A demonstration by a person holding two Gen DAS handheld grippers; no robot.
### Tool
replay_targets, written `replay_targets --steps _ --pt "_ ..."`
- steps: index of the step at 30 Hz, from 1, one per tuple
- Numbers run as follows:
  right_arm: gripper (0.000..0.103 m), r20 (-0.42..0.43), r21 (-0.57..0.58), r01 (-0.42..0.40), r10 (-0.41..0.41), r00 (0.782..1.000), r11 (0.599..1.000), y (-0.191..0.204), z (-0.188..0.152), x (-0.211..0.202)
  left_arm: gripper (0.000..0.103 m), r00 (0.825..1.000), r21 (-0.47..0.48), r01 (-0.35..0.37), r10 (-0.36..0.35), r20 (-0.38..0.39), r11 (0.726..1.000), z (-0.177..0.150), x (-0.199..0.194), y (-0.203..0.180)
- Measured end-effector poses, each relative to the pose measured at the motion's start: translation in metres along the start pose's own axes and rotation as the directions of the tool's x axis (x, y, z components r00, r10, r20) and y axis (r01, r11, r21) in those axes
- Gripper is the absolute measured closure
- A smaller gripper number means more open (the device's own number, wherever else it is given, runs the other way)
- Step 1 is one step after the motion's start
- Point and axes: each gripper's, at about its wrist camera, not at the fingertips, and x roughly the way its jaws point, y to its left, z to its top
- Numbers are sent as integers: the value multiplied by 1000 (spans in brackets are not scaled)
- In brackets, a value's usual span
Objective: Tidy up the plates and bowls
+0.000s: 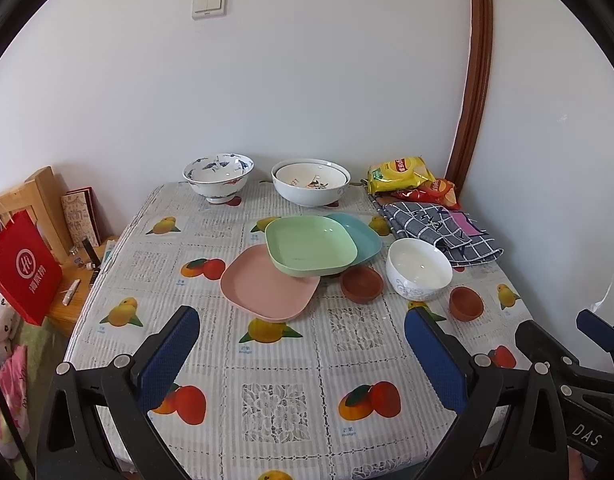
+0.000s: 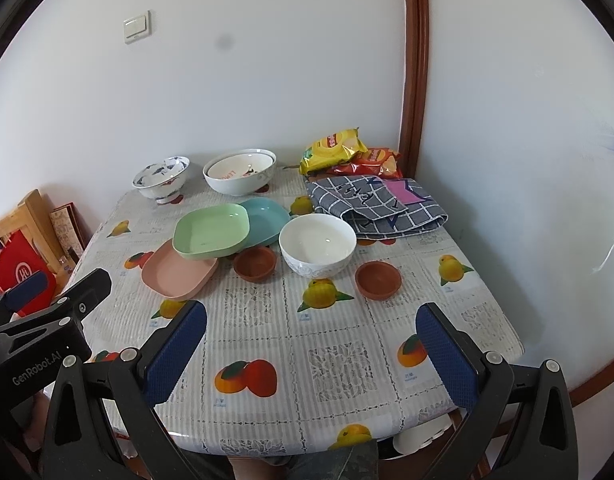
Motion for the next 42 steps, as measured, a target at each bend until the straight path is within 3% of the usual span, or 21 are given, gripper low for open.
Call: replay_targets --steps 15,26,32,38,42 --pt "4 -35 -1 -12 12 999 1000 -2 25 46 0 999 -4 -13 12 -51 1000 26 52 6" --pt "10 -60 20 -52 53 997 998 -1 47 96 9 991 -52 -25 18 -130 998 38 108 24" --pt "23 -95 13 -77 78 992 997 9 56 125 16 987 -57 -35 26 -157 998 46 134 33" --pt "28 -117 -9 -97 95 989 995 23 67 151 16 983 -64 -39 27 -182 997 56 159 40" --pt "33 -133 -33 -109 103 986 994 35 75 168 22 979 -62 -41 28 -200 997 61 178 46"
